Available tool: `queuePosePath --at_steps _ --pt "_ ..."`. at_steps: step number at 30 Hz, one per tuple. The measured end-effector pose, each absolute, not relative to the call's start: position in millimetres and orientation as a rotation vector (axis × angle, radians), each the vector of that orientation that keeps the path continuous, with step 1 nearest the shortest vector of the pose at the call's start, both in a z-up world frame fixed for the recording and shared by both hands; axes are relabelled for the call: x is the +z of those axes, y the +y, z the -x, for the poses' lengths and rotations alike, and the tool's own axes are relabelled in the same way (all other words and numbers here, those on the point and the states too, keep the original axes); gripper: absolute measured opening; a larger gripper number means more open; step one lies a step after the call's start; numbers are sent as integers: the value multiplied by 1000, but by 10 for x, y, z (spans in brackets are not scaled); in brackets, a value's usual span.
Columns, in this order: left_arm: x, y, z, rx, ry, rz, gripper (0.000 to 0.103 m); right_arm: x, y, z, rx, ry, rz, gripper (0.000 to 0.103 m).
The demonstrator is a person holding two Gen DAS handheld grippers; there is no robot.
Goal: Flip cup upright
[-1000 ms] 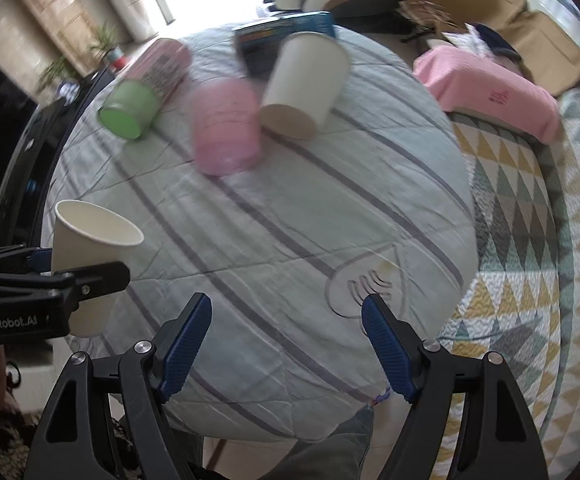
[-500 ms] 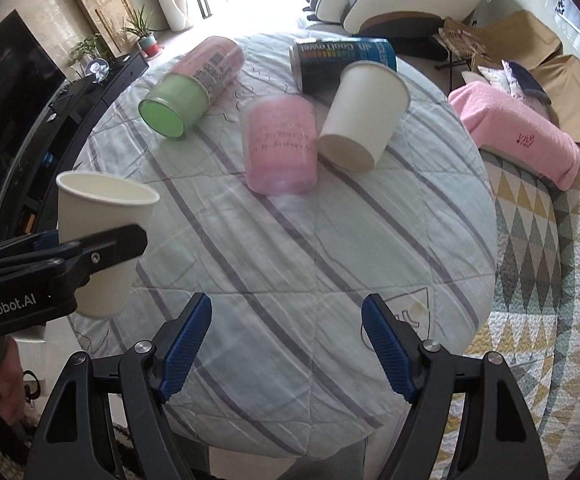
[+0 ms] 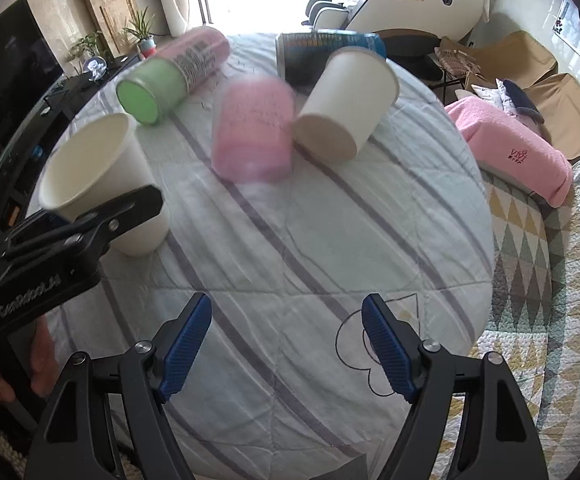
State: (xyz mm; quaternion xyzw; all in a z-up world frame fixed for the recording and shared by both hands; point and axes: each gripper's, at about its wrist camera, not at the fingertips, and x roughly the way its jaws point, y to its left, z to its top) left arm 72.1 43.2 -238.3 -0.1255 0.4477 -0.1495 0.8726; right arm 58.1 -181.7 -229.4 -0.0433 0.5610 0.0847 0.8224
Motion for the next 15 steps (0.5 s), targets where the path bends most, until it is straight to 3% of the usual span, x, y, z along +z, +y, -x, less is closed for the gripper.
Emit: queuePosePath --at_steps 2,15 --pt "-2366 430 -688 -292 959 256 98 -2309 -1815 -576 187 1197 95 79" --pt "-2108 428 -551 -275 936 200 101 -2146 -1844 -523 191 1163 47 79"
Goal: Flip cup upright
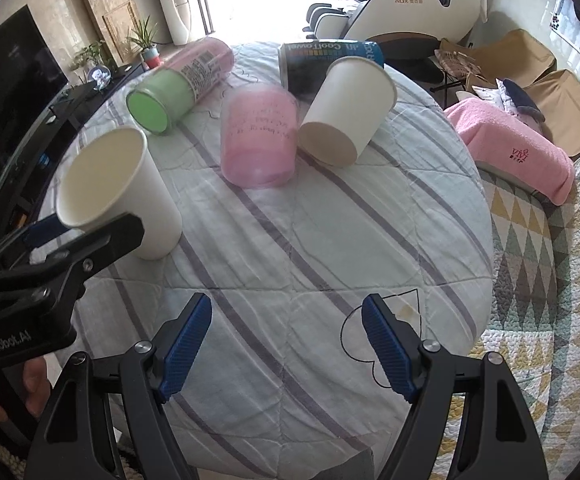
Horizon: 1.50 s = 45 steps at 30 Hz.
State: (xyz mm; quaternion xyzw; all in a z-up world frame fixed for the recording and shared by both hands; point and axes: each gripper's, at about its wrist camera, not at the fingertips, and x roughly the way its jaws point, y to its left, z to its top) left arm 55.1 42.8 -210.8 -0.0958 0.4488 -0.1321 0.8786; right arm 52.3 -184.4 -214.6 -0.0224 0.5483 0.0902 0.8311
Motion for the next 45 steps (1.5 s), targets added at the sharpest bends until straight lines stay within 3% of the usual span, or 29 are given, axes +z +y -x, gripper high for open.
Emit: queuePosePath --at_steps 19,29,45 --pt "-1118 486 -113 -231 900 60 101 -1251 -1983 -242 144 1000 -51 79" --pt "-615 513 160 -178 723 -47 102 -855 -2055 47 102 856 -65 79" --pt "-509 429 425 -213 598 -66 102 -734 -2096 443 81 712 -65 79"
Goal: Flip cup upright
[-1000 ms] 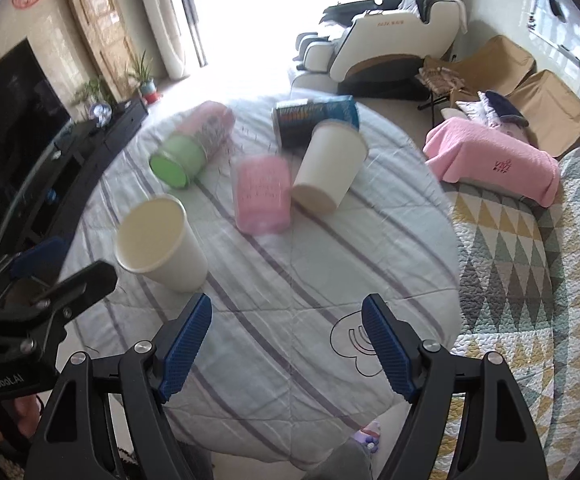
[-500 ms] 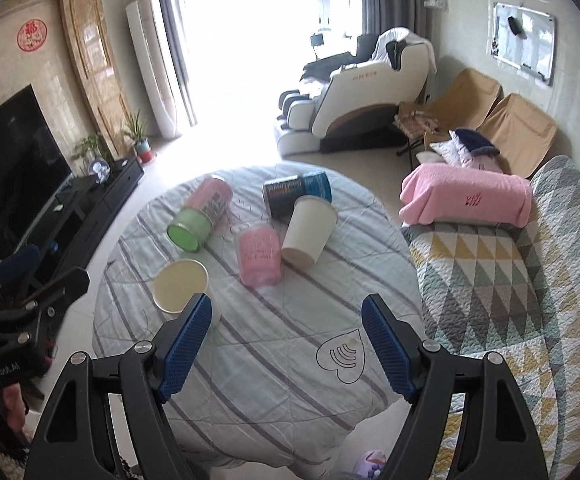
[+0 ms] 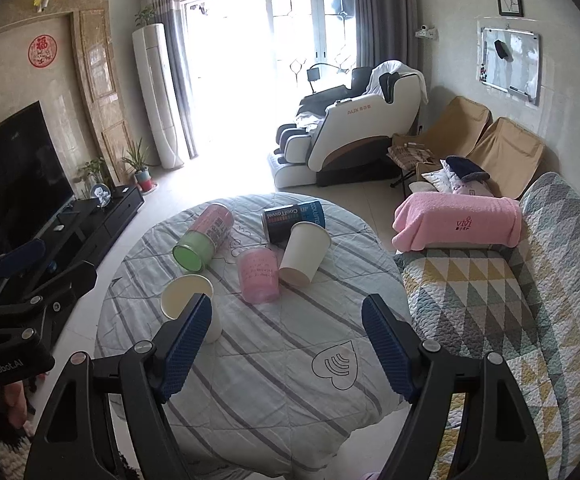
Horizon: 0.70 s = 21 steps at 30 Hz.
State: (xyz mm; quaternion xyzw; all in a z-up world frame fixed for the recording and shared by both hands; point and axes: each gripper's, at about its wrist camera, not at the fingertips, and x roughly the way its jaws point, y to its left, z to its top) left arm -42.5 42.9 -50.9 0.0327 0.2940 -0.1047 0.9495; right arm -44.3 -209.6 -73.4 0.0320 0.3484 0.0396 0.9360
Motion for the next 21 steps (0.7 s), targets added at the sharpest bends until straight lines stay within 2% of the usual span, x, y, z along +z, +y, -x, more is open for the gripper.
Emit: queuePosePath --at_steps 21 --pt "-465 309 424 -219 544 -91 103 -728 -2090 404 79 696 -55 79"
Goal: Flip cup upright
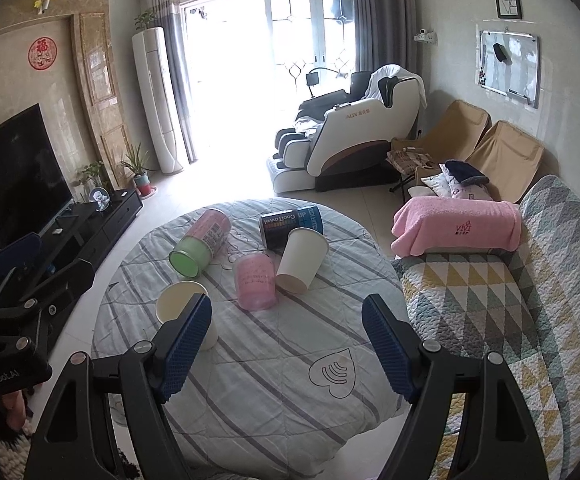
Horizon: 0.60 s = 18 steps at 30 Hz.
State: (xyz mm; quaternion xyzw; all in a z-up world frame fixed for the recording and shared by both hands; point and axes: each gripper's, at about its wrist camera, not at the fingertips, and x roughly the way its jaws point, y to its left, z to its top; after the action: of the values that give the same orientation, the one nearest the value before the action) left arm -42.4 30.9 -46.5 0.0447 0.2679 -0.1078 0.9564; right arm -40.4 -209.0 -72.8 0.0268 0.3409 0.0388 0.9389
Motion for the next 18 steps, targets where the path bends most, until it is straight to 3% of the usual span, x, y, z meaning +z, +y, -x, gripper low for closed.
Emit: queuePosePath --at_steps 18 --pt "-449 305 366 -193 534 -100 103 -750 -2100 302 85 705 -49 79"
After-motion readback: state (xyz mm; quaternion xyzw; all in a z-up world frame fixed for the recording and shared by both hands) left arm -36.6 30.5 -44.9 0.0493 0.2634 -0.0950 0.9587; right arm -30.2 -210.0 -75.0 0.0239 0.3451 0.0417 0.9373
